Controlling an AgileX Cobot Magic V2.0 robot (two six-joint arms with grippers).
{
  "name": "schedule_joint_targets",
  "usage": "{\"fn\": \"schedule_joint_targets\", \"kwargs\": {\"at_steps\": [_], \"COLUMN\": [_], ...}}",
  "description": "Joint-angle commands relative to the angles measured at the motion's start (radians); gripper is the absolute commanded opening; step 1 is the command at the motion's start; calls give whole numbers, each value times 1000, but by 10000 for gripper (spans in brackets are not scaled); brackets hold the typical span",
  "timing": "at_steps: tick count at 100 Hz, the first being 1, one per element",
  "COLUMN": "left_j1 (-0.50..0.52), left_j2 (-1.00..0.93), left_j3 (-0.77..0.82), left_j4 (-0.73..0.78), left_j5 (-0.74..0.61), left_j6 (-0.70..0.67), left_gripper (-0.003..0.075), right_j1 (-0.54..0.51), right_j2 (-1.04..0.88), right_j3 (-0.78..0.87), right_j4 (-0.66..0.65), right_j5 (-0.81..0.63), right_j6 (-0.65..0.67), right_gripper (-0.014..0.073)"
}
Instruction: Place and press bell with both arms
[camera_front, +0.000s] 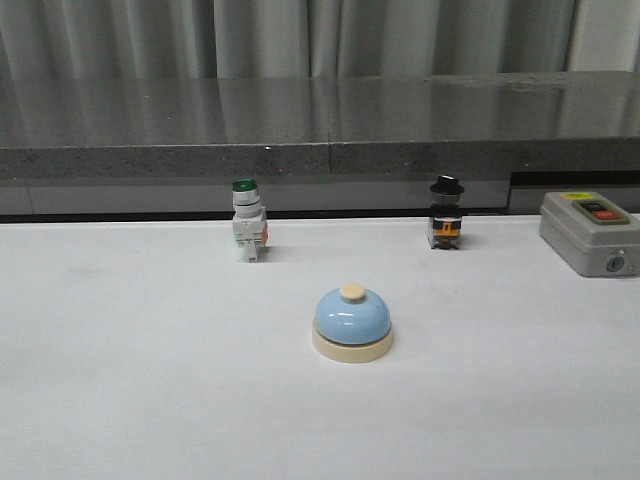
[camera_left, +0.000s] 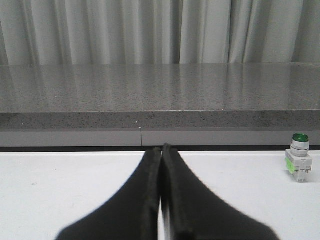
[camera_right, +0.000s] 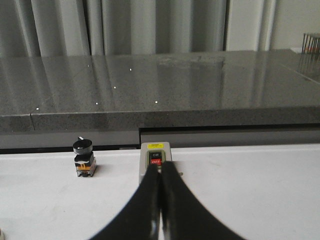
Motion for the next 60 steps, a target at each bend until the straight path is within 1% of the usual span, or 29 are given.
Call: {"fn": "schedule_joint_targets", "kwargs": {"at_steps": [1, 24, 60], "left_j1": [4, 4, 4], "left_j2": [-30, -30, -30], "left_j3": [41, 41, 41], "left_j4": [-6, -6, -6], "left_j5": [-74, -74, -74], "left_j6": [-6, -6, -6], "left_gripper": [-20, -20, -20], "right_j1": [-9, -10, -11], "right_j2": [-14, -24, -24], "right_j3": [9, 132, 129], "right_j4": [-13, -16, -26], "right_j5": [-127, -294, -199], "right_j6": [-1, -1, -2], "right_gripper": [-60, -60, -60]}}
